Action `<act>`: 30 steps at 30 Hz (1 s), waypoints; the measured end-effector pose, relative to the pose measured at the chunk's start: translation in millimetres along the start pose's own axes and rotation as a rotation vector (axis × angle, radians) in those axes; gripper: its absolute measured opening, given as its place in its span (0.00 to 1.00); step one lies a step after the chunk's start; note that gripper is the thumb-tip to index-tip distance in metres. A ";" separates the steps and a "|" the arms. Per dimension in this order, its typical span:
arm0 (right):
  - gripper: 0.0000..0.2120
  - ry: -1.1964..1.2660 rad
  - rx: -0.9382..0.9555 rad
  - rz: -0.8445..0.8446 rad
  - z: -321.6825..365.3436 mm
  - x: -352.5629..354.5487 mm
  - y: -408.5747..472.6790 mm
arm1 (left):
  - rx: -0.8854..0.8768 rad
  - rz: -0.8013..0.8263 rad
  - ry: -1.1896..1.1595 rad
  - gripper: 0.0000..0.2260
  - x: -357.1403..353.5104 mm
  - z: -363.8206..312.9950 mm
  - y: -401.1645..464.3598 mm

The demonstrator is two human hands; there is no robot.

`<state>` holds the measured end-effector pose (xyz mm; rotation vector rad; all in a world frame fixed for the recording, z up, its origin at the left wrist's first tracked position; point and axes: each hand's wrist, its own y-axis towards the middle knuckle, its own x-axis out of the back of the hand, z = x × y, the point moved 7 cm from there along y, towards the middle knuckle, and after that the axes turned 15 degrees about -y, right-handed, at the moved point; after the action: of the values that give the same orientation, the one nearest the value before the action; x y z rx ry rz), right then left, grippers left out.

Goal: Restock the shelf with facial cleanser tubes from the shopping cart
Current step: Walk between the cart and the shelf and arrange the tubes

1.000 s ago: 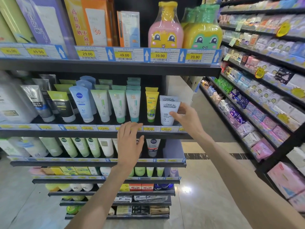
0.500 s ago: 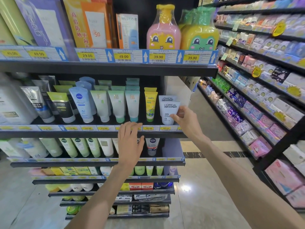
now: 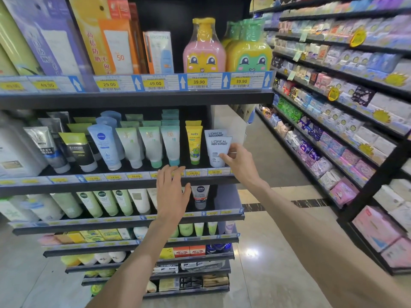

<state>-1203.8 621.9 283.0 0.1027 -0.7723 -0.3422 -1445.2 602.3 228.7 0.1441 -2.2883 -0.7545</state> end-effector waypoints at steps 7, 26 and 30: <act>0.27 -0.038 0.081 0.012 -0.5 14.0 -21.7 | -0.062 0.052 0.041 0.24 2.2 -30.3 -15.0; 0.42 -0.787 -0.069 0.060 -291.2 239.7 -243.5 | -0.316 0.462 0.013 0.27 -219.8 -297.1 -168.1; 0.42 -0.807 -0.233 0.044 -363.2 303.0 -314.1 | -0.412 0.601 -0.085 0.26 -286.5 -377.9 -226.4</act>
<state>-832.0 211.5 157.7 -0.2919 -1.5205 -0.4329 -1007.1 323.2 148.8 -0.7412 -2.0294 -0.8864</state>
